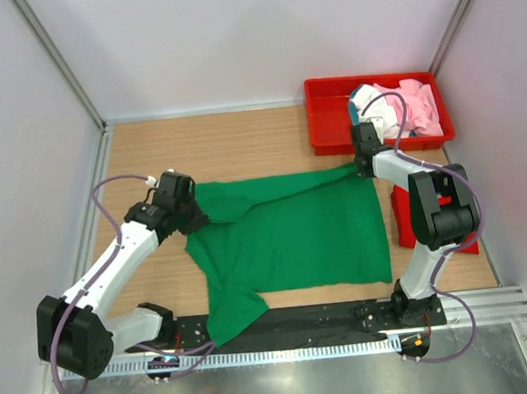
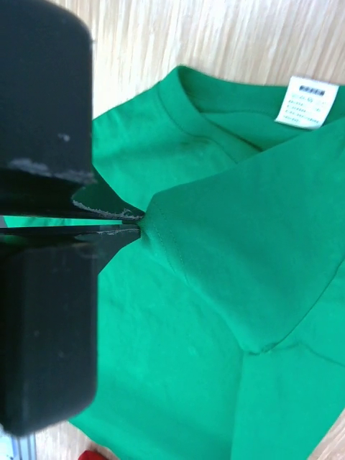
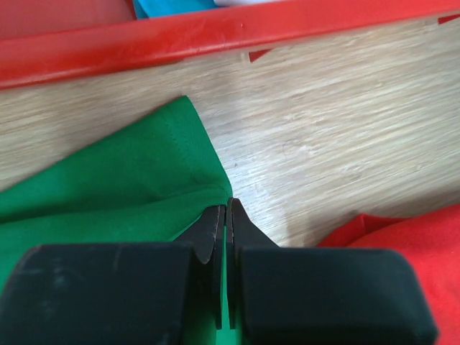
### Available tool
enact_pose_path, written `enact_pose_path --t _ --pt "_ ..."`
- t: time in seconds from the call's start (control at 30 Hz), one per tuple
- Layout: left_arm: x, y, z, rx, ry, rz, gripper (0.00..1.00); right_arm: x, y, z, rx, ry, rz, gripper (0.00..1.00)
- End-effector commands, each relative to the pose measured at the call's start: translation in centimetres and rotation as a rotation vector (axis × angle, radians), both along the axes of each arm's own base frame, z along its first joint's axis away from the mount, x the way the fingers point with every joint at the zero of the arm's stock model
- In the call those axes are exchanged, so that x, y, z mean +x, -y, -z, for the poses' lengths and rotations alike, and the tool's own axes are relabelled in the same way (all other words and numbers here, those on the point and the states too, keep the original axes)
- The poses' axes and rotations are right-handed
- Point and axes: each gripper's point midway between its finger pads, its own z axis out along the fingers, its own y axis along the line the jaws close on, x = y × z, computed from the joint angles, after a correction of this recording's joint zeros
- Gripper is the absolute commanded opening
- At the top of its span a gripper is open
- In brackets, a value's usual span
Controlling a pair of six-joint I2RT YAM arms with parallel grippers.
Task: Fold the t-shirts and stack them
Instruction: Fold the tshirt
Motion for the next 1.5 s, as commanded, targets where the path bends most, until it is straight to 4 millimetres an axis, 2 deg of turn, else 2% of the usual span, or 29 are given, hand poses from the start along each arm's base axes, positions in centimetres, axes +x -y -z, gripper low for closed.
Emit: enact_pose_path --t 0.0,0.27,0.33,0.5,0.63,0.7,0.8,0.97,1.13,1.47 --pt "-0.3 0.7 -0.3 -0.021 0.014 -0.008 0.00 0.0 -0.4 -1.2 0.057 0.045 0.019 0.01" --pt "-1.1 1.5 0.8 -0.021 -0.005 -0.008 0.00 -1.1 -0.1 -0.6 0.040 0.014 0.024 0.01" --pt "-1.0 1.8 0.3 -0.037 0.004 -0.005 0.00 -1.2 0.0 -0.7 0.035 0.015 0.024 0.01" --pt "-0.4 2.3 -2.7 -0.067 0.060 0.006 0.00 -0.8 0.0 -0.5 0.029 0.010 0.025 0.01" --pt "-0.9 1.9 -3.9 -0.082 0.082 -0.003 0.00 -0.9 0.5 -0.5 0.004 0.005 0.028 0.01" --pt "-1.0 1.5 -4.4 -0.072 0.099 -0.017 0.00 -0.9 0.4 -0.5 0.005 0.004 0.025 0.01" --pt "-1.4 0.2 -4.1 -0.014 0.085 -0.043 0.00 -1.2 0.5 -0.8 0.002 0.001 0.024 0.01" --pt "-1.0 0.2 -4.7 -0.004 0.097 -0.041 0.00 -1.7 0.5 -1.6 0.005 0.021 0.013 0.01" --pt "-1.2 0.2 -3.9 0.008 0.068 -0.024 0.00 -2.5 0.5 -0.5 0.008 -0.020 0.019 0.01" --pt "-3.5 1.2 -0.6 -0.057 -0.022 0.006 0.00 -4.0 0.6 1.2 0.012 -0.073 0.030 0.01"
